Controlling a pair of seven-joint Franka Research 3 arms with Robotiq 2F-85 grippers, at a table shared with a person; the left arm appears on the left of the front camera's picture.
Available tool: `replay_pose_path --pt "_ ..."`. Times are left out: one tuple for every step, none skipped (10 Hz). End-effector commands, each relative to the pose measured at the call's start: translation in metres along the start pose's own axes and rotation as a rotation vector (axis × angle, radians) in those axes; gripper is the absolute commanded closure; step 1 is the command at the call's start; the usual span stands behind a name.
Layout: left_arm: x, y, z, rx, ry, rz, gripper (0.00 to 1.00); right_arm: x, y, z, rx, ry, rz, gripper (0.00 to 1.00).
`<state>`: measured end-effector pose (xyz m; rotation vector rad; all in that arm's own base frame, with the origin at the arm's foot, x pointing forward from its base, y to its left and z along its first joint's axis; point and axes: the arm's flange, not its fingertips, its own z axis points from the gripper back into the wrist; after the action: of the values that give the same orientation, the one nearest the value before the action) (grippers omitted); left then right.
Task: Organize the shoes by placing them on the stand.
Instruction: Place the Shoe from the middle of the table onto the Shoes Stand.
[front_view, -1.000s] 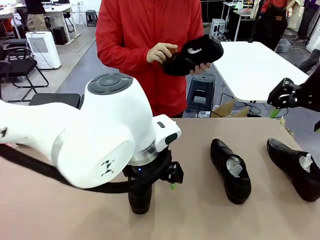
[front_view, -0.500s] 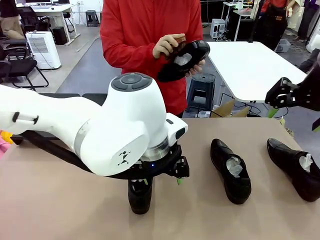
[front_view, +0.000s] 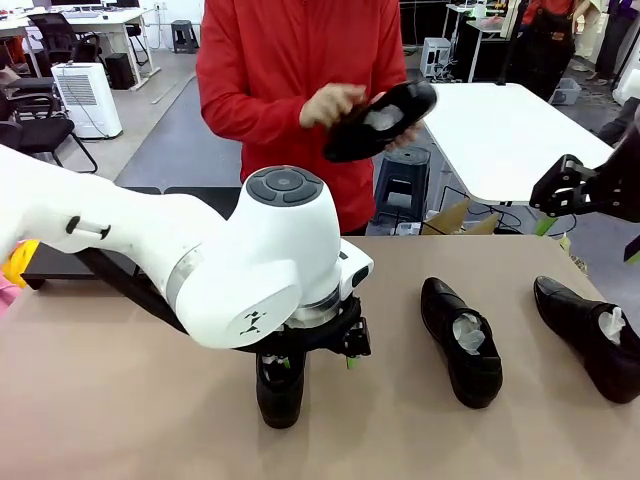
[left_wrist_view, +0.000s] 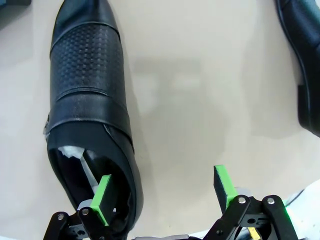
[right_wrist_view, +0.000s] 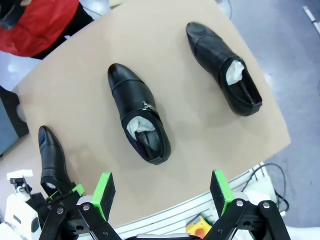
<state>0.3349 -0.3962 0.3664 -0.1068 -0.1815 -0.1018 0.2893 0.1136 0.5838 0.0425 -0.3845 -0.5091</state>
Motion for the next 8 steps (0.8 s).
replay_pose_path --pt "0.011 -0.007 -0.014 0.028 -0.005 0.045 0.0 0.001 0.0 0.002 0.002 -0.001 0.02 0.0" --pt "0.015 -0.007 -0.017 0.015 -0.008 0.03 0.0 0.001 0.0 0.002 0.002 -0.001 0.02 0.0" --pt "0.017 -0.006 -0.02 0.032 0.001 0.025 0.0 0.001 0.0 0.002 0.002 -0.001 0.02 0.0" --pt "0.018 -0.006 -0.022 0.035 0.032 0.011 0.17 0.001 0.0 0.002 0.002 -0.001 0.02 0.0" --pt "0.018 -0.004 -0.023 0.051 0.044 0.019 0.35 0.001 0.0 0.002 0.002 -0.001 0.02 0.0" --pt "0.019 -0.002 -0.024 0.067 0.042 0.026 0.52 0.001 0.0 0.002 0.002 -0.001 0.02 0.0" --pt "0.019 -0.001 -0.024 0.067 0.052 0.024 0.7 0.001 0.0 0.002 0.002 -0.001 0.02 0.0" --pt "0.019 0.0 -0.024 0.078 0.051 0.03 0.88 0.001 0.0 0.002 0.002 -0.001 0.02 0.0"
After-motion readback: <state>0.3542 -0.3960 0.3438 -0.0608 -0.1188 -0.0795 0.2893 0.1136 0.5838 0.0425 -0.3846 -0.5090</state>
